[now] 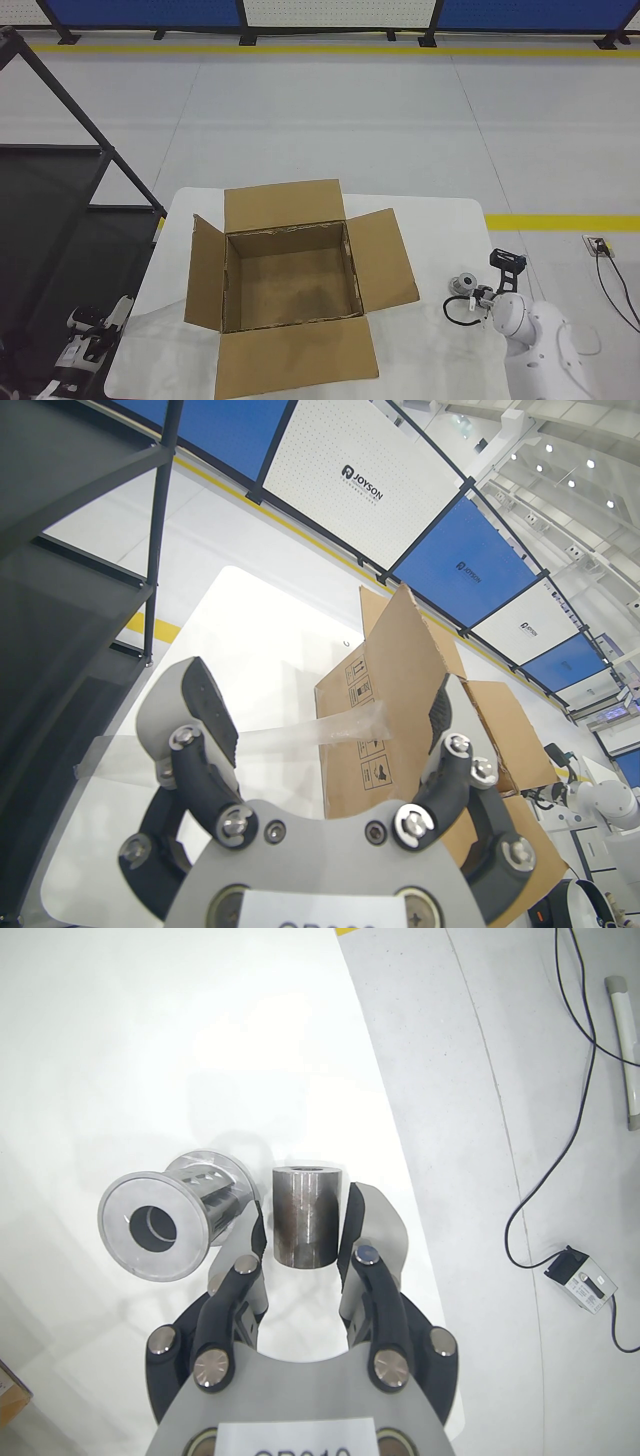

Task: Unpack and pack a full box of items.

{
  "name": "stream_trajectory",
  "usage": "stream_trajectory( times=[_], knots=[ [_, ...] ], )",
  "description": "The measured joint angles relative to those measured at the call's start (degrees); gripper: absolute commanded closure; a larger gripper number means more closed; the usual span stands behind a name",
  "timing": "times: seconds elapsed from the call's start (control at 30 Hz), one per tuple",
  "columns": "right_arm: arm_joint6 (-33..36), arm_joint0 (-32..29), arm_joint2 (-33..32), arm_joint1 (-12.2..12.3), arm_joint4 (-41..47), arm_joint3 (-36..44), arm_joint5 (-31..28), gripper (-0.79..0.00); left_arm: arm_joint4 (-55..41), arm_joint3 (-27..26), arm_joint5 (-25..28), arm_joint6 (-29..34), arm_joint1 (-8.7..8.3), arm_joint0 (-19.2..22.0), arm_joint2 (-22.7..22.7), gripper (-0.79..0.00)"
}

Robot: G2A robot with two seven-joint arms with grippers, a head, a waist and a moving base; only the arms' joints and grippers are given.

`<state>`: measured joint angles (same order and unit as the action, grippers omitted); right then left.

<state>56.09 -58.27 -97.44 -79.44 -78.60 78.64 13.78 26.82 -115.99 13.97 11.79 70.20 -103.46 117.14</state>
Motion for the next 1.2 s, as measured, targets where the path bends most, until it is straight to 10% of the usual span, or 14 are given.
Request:
stream_trajectory(
  times=[1.2],
  knots=[
    [-1.43,-4.81,-0.75,1.36,5.11,8.5,-0.78,-0.332,0.0,0.0,0.0,0.0,0.0,0.0,0.0,-0.785]
  ],
)
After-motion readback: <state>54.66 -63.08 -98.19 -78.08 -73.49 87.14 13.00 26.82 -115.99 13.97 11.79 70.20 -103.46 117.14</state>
